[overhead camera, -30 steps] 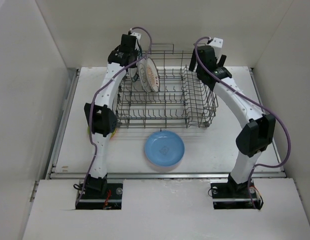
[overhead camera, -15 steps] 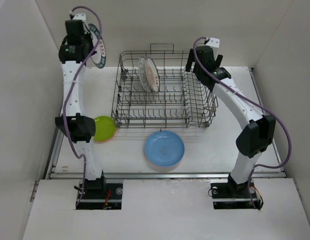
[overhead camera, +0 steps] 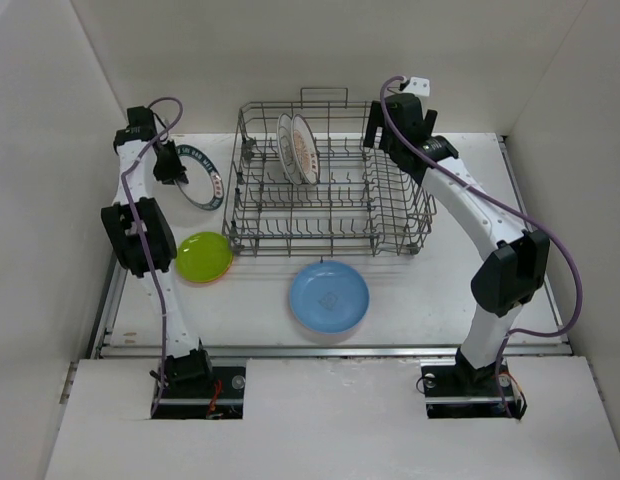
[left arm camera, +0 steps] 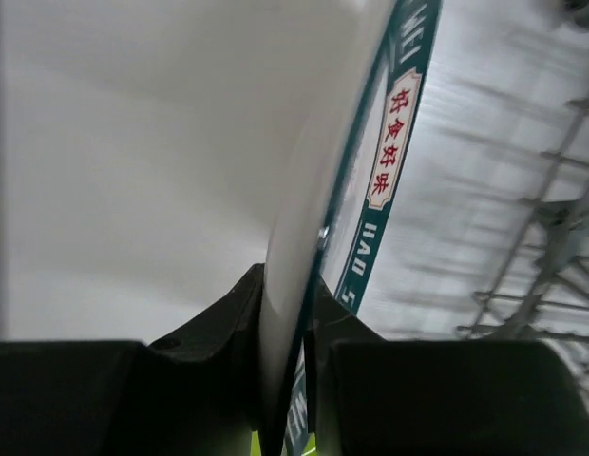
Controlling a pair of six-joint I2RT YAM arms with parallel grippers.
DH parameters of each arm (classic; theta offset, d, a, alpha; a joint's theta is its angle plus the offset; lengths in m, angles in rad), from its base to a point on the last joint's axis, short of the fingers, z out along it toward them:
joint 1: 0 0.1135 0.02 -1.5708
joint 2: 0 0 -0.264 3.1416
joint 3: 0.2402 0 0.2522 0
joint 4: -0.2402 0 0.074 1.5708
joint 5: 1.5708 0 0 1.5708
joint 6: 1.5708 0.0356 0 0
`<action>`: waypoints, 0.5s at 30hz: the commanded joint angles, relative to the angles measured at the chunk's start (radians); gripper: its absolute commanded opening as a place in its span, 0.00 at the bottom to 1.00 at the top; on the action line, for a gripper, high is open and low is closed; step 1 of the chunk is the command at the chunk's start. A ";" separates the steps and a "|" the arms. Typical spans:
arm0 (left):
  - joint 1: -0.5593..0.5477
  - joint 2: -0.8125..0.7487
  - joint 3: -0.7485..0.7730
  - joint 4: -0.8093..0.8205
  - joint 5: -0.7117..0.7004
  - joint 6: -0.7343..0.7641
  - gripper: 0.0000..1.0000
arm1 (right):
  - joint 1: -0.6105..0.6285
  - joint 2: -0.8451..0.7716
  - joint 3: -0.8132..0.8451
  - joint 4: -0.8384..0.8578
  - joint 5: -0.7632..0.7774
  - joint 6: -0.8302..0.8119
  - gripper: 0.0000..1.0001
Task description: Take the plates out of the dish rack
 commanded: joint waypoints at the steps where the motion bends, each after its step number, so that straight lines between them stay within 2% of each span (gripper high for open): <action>1: 0.046 0.003 0.046 0.058 0.123 -0.075 0.00 | 0.009 -0.017 0.019 0.015 -0.005 -0.020 1.00; 5: 0.057 0.030 0.019 0.029 0.161 -0.030 0.00 | 0.009 -0.017 0.019 0.003 0.014 -0.020 1.00; 7: 0.081 0.057 0.010 0.018 0.152 -0.030 0.13 | 0.009 -0.017 0.008 0.003 0.015 -0.020 1.00; 10: 0.095 0.070 -0.037 0.009 0.140 -0.030 0.21 | 0.009 -0.017 0.008 0.003 0.015 -0.020 1.00; 13: 0.104 0.104 -0.025 -0.055 0.129 -0.030 0.40 | 0.009 -0.017 0.019 -0.006 0.015 -0.020 1.00; 15: 0.104 0.113 -0.025 -0.066 0.138 -0.030 0.48 | 0.009 -0.017 0.028 -0.006 0.024 -0.029 1.00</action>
